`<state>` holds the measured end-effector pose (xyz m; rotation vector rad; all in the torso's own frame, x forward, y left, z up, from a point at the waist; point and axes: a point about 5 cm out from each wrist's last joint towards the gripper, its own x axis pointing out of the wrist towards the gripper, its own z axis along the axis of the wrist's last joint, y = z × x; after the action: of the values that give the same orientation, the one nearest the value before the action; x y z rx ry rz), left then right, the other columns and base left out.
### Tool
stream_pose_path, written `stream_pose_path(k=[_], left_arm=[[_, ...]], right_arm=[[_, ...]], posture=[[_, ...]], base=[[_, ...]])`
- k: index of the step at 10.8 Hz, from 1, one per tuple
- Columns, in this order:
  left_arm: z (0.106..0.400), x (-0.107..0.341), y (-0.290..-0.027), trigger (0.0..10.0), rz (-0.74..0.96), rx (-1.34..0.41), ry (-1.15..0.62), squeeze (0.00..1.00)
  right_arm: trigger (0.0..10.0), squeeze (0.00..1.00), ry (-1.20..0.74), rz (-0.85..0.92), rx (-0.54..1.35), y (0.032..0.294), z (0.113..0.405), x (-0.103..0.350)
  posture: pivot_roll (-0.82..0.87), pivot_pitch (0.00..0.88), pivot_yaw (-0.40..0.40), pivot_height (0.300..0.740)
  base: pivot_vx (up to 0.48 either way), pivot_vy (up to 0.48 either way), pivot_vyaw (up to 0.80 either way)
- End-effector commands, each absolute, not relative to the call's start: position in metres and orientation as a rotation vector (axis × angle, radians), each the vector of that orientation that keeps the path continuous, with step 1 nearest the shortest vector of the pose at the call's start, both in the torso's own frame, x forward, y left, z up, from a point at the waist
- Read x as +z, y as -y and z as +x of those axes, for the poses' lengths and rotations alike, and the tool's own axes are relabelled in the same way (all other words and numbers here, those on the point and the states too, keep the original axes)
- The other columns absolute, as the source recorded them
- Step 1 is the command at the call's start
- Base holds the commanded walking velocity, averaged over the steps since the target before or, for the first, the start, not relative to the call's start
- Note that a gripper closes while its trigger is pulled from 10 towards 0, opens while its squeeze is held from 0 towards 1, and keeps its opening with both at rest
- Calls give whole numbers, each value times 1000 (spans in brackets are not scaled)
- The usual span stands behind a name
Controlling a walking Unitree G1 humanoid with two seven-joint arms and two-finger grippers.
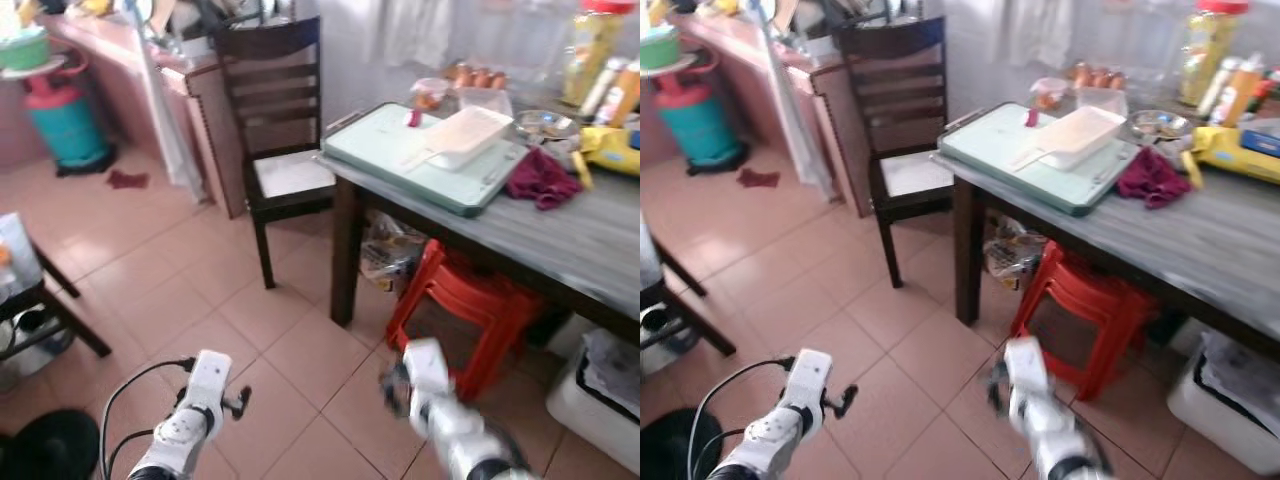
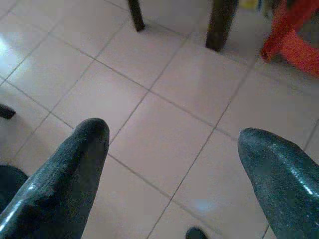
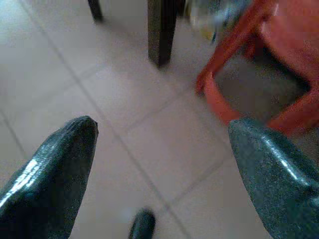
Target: Setting the table
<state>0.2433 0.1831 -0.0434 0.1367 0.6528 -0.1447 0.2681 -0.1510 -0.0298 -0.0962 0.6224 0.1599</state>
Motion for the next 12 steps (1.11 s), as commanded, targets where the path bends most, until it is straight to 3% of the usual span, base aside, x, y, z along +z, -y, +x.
stream_pose_path(k=[1,3,5,7,9,11,12], left_arm=[[261,-29,-179,10000,143,-148,-560,0],[288,10,-165,10000,148,-207,-265,0],[282,24,-171,10000,152,-232,-147,0],[259,38,-180,10000,153,-220,-53,0],[237,47,-171,10000,192,-251,-3,0],[215,53,-171,10000,72,-221,-89,0],[207,58,-176,10000,93,-190,-77,0]], right_arm=[[10000,0,-557,-96,145,151,278,-20],[10000,0,-389,-13,95,161,301,8],[10000,0,-286,55,141,165,306,24],[10000,0,-159,52,212,164,295,42],[10000,0,-104,22,217,175,282,60],[10000,0,-79,52,232,183,264,76],[10000,0,-48,3,224,183,252,84]], posture=[[-18,26,24,740],[-16,27,17,740],[-18,36,18,740],[1,42,8,740],[16,49,-7,740],[18,55,-9,740],[25,60,-16,740]], base=[[0,0,0],[0,0,0],[0,0,0],[0,0,0],[0,0,0],[0,0,0],[0,0,0]])
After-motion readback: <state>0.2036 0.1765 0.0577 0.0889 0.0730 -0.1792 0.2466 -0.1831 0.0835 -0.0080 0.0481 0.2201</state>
